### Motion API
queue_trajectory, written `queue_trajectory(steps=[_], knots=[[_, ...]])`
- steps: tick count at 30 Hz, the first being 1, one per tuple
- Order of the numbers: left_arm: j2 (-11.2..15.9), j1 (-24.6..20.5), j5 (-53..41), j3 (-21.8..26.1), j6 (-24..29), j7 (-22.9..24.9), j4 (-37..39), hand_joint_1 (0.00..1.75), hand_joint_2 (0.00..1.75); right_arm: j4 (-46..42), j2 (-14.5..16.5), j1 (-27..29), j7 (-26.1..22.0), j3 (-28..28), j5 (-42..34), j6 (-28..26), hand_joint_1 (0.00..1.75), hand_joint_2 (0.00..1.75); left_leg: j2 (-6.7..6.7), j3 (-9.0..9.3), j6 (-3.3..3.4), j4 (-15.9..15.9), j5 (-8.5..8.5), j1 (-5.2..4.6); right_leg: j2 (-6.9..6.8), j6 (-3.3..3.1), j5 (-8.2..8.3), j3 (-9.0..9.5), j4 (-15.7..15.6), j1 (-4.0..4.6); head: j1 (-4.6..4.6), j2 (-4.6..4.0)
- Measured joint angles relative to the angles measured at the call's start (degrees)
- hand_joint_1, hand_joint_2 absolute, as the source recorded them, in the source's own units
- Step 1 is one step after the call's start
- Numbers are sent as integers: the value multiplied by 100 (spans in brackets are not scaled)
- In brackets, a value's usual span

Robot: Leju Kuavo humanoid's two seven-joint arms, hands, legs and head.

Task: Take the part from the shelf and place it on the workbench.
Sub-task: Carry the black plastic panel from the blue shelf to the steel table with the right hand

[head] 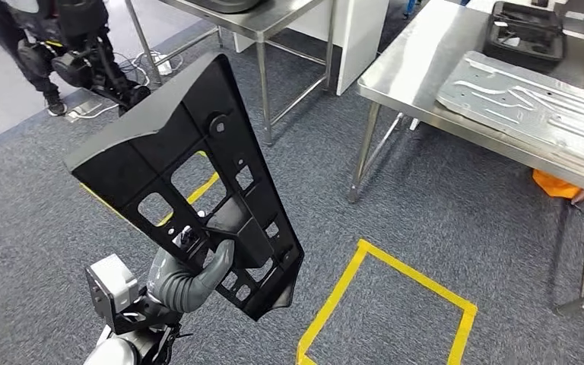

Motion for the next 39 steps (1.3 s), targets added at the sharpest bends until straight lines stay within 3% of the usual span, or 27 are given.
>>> queue_trajectory(steps=[1,3,5,6,7,8,9,10,12,14,16,18,20,22,23,24,25,26,28,30,32,34,36,37,38,39], knots=[[0,-5,-1,-2,0,0,0,175,175,0,2,5,-3,0,5,0,0,0,11,-1,-31,9,-22,11,52,-33,9,-3,-6,-9,0,0],[1,-12,-2,-5,8,-1,-1,175,175,0,5,6,0,1,20,0,0,0,-155,-95,-86,260,-202,41,158,-108,32,6,-28,-38,-3,0],[2,-2,-2,-5,25,-1,-1,175,175,0,7,-8,3,0,36,0,0,0,-411,-433,-115,1006,-569,63,274,-156,42,8,-33,-49,-11,-1],[2,9,-1,-5,31,-1,1,175,175,0,7,-12,2,-1,43,0,0,0,-470,-643,-125,1434,-729,67,340,-166,44,7,-32,-47,-14,-1],[2,19,-1,-7,34,0,3,175,175,0,7,-11,2,-1,45,0,0,0,-497,-803,-133,1741,-807,69,413,-168,44,7,-31,-45,-15,-1],[2,23,-2,-8,35,0,6,175,175,0,7,-6,2,-2,46,0,0,0,-508,-867,-138,1833,-774,72,487,-167,45,11,-29,-44,-15,-1],[2,24,-2,-10,35,0,9,175,175,0,8,-2,2,-2,47,0,0,0,-517,-812,-137,1674,-630,78,564,-165,45,18,-26,-45,-15,-1],[2,20,-3,-11,35,0,11,175,175,0,10,-1,1,-2,47,0,0,0,-554,-658,-133,1315,-417,88,641,-161,44,27,-22,-49,-15,-1],[2,4,-3,-13,34,-3,13,175,175,0,16,-7,-1,-2,47,0,0,0,-791,-302,-109,490,-68,120,787,-129,40,20,1,-45,-15,-1],[2,-10,-4,-20,33,-10,13,175,175,0,18,-7,-4,-2,47,-2,0,0,-959,-155,-68,134,23,126,905,-67,55,-29,13,-45,-11,0],[1,-25,-7,-30,33,-16,13,175,175,1,9,19,-5,-2,46,-7,0,0,-878,-148,1,120,41,106,995,2,86,-74,0,-67,-7,1],[-3,-45,-8,-34,33,-22,13,175,175,1,5,46,-7,-1,45,-15,0,0,-761,-135,81,96,70,107,818,56,-10,-151,147,-60,4,1],[-7,-49,-8,-39,33,-28,13,175,175,0,10,38,-9,-1,43,-20,0,0,-622,-127,136,82,77,98,496,92,-334,-418,742,-43,16,0],[-9,-43,-7,-47,33,-31,16,175,175,0,12,23,-10,-2,40,-20,0,0,-471,-127,162,83,69,74,374,112,-652,-783,1522,-48,20,-1],[-9,-42,-7,-52,33,-31,17,175,175,0,13,24,-10,-2,39,-20,0,0,-398,-126,168,83,64,67,360,116,-687,-872,1714,-48,20,-1],[-9,-42,-7,-58,33,-31,19,175,175,0,13,28,-10,-2,39,-20,0,0,-332,-123,170,83,59,64,348,114,-612,-839,1662,-49,20,-1],[-10,-44,-7,-64,33,-31,20,175,175,0,11,32,-9,-2,38,-20,0,0,-274,-118,169,83,55,62,327,106,-460,-700,1403,-47,20,-1],[-11,-47,-7,-71,33,-31,20,175,175,0,10,31,-10,-2,38,-20,0,0,-220,-108,161,83,47,59,246,88,-264,-458,958,-40,20,-1],[-13,-54,-7,-78,33,-31,20,175,175,0,7,16,-11,-2,38,-20,0,0,-129,-93,126,80,30,35,58,36,-32,-79,237,13,19,-1],[-15,-60,-8,-83,33,-32,20,175,175,0,6,5,-11,-2,38,-21,0,0,-47,-85,74,73,19,14,11,-15,-1,7,19,62,18,-1],[-17,-64,-8,-87,33,-33,20,175,175,0,7,15,-11,-2,38,-22,0,0,-3,-77,11,74,-1,15,107,-73,26,-5,-6,47,18,0],[-17,-69,-8,-87,32,-37,20,175,175,0,9,19,-11,-1,38,-22,0,0,-172,-176,-44,324,-182,32,201,-137,61,6,-39,1,7,0],[-16,-60,-8,-87,31,-40,24,175,175,0,10,4,-13,-1,38,-22,0,0,-409,-505,-78,1048,-552,53,312,-176,79,5,-46,-24,-10,-1],[-16,-51,-8,-89,31,-40,27,175,175,0,10,-2,-14,-2,38,-22,0,0,-461,-700,-90,1453,-708,58,376,-186,84,1,-45,-24,-14,-1],[-15,-43,-7,-89,31,-40,31,175,175,0,10,-3,-14,-2,38,-22,0,0,-488,-846,-98,1743,-780,60,449,-188,85,-1,-43,-23,-16,-1],[-15,-40,-7,-90,31,-40,33,175,175,0,10,1,-14,-2,38,-22,0,0,-503,-897,-102,1822,-742,63,523,-187,85,1,-40,-23,-16,-1]])
